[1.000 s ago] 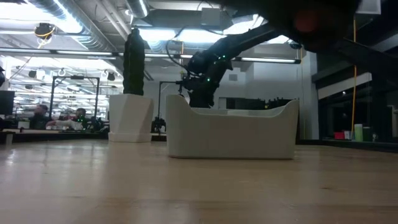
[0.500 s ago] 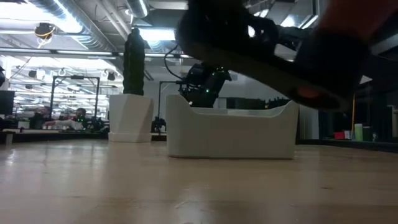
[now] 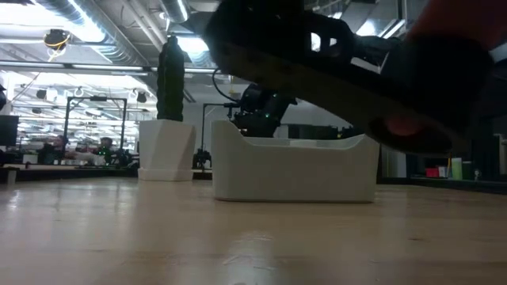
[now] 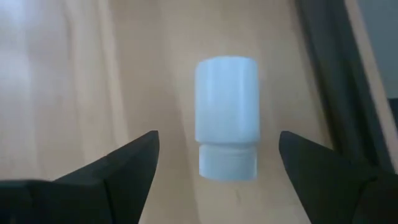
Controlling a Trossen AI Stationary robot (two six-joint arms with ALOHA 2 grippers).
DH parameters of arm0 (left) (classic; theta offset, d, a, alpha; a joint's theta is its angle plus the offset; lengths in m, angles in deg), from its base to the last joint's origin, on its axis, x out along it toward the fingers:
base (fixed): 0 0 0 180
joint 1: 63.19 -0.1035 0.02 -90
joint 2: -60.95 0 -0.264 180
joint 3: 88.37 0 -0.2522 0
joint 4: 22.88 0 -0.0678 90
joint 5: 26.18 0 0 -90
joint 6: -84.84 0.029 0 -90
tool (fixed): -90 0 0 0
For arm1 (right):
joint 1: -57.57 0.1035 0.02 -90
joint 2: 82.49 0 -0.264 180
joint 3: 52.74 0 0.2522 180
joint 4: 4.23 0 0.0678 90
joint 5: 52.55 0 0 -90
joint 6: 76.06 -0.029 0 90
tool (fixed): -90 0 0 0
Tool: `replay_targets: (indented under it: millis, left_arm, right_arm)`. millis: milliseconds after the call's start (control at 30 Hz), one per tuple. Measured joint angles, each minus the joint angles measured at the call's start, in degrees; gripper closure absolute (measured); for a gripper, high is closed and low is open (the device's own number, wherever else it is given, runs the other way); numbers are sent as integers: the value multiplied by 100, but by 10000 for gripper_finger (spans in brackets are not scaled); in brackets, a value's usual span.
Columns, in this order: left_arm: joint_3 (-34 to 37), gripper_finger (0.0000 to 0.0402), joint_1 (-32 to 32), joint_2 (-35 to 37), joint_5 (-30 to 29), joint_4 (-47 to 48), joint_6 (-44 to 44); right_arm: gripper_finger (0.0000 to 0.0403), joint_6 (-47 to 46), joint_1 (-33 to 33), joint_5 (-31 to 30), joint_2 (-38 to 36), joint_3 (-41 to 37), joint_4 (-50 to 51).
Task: Pick and place pill bottles into a basket
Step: Put the white pill bottle into the gray bin
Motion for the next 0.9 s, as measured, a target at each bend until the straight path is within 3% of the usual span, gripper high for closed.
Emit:
replay_targets:
  millis: [567,900]
  left_arm:
    - [2,174,0,0,9,32,44]
    - [2,174,0,2,65,52,46]
  right_arm:
    - [75,-148,458,176,205,2,305]
    - [178,-166,644,88,205,2,254]
